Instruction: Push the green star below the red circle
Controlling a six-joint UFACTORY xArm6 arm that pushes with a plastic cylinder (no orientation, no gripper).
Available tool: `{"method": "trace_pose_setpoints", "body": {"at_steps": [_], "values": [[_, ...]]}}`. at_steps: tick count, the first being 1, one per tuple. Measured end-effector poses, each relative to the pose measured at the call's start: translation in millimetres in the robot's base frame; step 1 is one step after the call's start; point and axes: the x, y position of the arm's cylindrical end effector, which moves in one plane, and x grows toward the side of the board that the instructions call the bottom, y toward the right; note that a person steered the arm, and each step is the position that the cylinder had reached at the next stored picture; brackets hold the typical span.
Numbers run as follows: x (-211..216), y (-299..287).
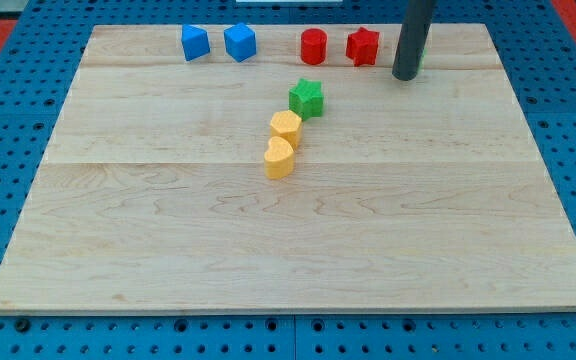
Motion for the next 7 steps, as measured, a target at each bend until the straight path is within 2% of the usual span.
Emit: {"method": "trace_pose_setpoints", "body": {"at_steps": [2, 3, 4, 5, 6, 7], "values": [[-15, 44], [-29, 45], [-14, 59], [61, 52], [114, -13], [115, -99]]}}
